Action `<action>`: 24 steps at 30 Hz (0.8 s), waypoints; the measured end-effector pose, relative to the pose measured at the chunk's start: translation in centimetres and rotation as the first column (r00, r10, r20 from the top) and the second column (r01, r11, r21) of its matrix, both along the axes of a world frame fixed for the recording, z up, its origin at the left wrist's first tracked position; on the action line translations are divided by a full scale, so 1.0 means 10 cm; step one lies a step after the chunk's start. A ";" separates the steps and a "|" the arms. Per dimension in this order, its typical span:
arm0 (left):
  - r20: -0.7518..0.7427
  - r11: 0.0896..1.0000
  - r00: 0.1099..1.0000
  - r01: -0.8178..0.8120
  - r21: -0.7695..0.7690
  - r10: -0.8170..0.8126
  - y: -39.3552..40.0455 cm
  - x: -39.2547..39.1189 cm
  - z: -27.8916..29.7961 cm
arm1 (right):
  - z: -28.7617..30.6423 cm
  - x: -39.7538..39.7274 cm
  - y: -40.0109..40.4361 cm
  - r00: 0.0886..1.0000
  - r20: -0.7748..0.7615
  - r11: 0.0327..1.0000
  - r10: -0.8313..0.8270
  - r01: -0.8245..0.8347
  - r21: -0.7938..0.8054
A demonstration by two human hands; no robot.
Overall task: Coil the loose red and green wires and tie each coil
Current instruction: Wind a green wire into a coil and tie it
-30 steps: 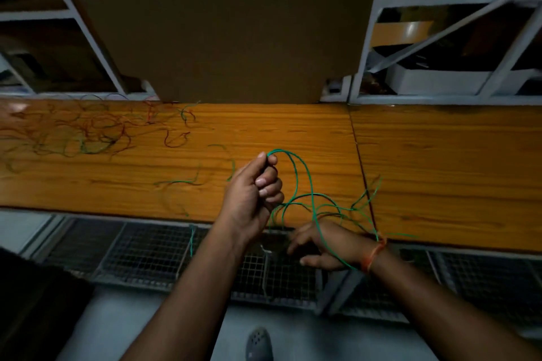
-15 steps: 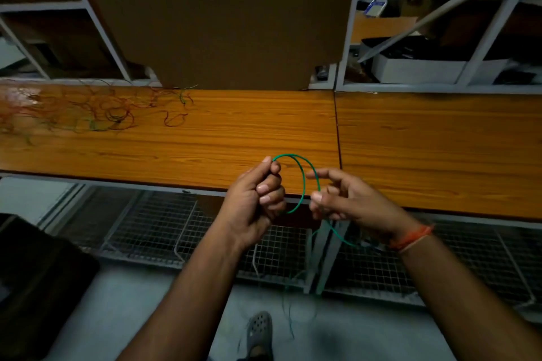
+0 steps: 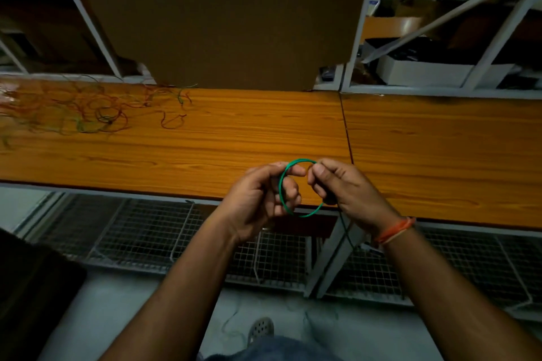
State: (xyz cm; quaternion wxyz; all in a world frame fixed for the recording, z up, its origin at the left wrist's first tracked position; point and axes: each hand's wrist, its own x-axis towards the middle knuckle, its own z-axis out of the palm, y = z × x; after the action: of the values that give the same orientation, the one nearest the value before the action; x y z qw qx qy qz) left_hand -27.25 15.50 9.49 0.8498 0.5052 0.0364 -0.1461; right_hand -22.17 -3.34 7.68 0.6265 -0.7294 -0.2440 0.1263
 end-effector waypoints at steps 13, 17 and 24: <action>0.032 0.923 0.965 0.258 -0.284 -0.260 0.48 0.43 -0.05 | -0.02 0.32 0.52 0.998 0.035 0.997 -0.053 0.051 0.054; 0.033 0.923 0.969 0.242 -0.299 -0.244 0.42 0.40 0.04 | 0.14 0.30 0.43 0.995 0.087 0.999 -0.047 0.045 0.026; 0.097 0.845 0.992 0.118 -0.521 -0.078 0.49 0.36 0.26 | 0.07 0.17 0.04 0.997 0.068 0.999 -0.027 0.029 -0.026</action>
State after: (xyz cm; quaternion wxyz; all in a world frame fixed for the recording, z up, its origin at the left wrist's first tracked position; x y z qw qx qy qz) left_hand -23.69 20.38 12.14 0.9476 0.2598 -0.0614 -0.1753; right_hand -20.50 -2.93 8.42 0.6095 -0.7451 -0.2530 0.0960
